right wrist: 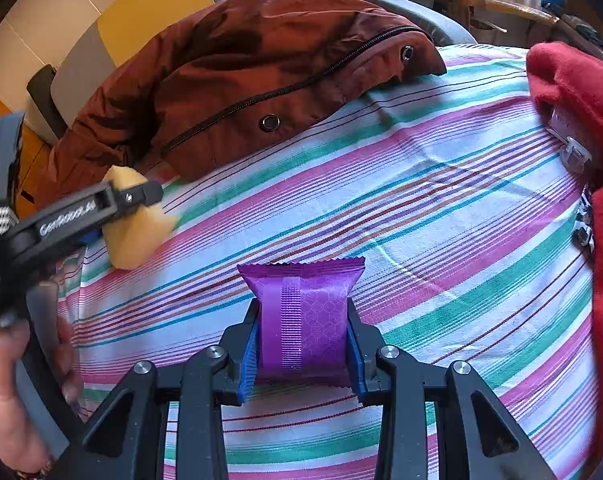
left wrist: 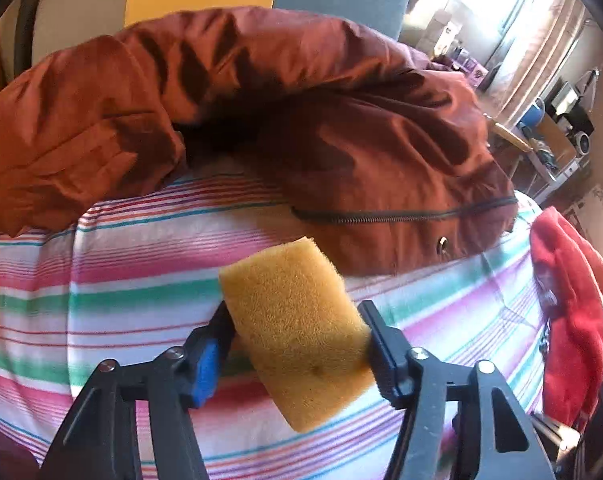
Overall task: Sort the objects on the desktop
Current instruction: 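Grasp the yellow sponge with the left tool while the right tool grasps the purple packet, then carry the yellow sponge and purple packet over the gold tray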
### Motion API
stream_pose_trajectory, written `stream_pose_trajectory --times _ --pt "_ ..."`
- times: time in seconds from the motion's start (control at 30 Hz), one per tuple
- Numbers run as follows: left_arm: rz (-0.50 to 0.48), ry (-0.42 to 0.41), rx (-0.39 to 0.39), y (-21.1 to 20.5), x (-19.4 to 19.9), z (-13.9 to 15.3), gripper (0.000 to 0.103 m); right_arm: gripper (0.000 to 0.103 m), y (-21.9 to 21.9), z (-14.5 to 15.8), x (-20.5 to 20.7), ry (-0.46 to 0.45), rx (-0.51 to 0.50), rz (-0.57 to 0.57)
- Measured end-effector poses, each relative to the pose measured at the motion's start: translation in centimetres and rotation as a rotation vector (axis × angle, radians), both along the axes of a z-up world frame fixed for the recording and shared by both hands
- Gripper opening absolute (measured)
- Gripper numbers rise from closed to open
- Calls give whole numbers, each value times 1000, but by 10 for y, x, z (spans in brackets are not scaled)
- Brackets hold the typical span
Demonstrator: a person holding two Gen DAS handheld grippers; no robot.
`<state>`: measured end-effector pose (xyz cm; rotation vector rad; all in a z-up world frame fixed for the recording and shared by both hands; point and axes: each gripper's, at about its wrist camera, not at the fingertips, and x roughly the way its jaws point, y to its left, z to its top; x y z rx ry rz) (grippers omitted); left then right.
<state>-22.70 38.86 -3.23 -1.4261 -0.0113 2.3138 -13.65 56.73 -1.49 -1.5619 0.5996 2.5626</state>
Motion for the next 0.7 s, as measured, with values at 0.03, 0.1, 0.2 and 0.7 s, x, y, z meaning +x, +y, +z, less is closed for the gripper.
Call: stream_pose_trajectory --times 0.03,0.1,0.2,0.7 --pt "-21 11 -8 0 6 2 57 37 -1 0 1 1 7 3" --pt "-47 45 -30 -2 19 7 54 37 3 -2 -1 4 22 9" --pt "-64 49 -17 -12 36 10 50 37 0 2 1 8 47 19" --pt "-2 -60 135 -91 101 9 43 37 -14 12 19 33 169 59"
